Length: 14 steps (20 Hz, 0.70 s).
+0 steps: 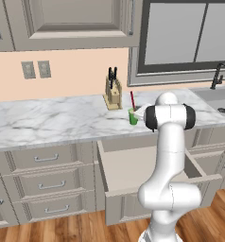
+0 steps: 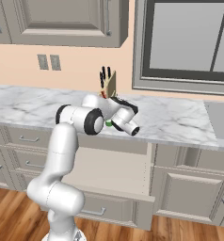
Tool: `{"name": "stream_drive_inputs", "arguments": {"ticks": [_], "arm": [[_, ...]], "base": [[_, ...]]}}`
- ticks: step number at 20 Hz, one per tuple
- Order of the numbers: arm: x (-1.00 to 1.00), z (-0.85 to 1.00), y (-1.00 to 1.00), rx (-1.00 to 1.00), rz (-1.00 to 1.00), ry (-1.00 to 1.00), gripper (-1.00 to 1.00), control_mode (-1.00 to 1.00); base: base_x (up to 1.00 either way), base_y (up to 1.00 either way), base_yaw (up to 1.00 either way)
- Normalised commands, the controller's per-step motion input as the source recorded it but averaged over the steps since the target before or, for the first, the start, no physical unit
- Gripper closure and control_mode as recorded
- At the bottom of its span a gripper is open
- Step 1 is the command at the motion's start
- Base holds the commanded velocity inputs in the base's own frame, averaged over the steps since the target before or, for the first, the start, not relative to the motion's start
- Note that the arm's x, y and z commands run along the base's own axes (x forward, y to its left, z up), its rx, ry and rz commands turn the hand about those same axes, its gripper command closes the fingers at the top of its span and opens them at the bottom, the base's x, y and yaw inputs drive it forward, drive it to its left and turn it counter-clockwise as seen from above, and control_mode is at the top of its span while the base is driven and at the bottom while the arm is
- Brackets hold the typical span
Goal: Pick up the straw from the right drawer and put it inside the smoothie cup.
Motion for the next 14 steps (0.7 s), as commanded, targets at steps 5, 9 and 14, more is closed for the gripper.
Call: {"name": "stream_drive_inputs", "arguments": {"ticks": [5,9,14], "arm": [[-0.03,0.00,0.00,-0.01,0.00,-0.02,-1.00,-1.00],[-0.16,0.04,0.00,-0.01,0.00,-0.04,-1.00,-1.00],[-0.36,0.32,0.00,-0.01,0.00,-0.06,-1.00,-1.00]], "base": [[0.00,0.00,0.00],[0.00,0.00,0.00],[0.00,0.00,0.00]]}}
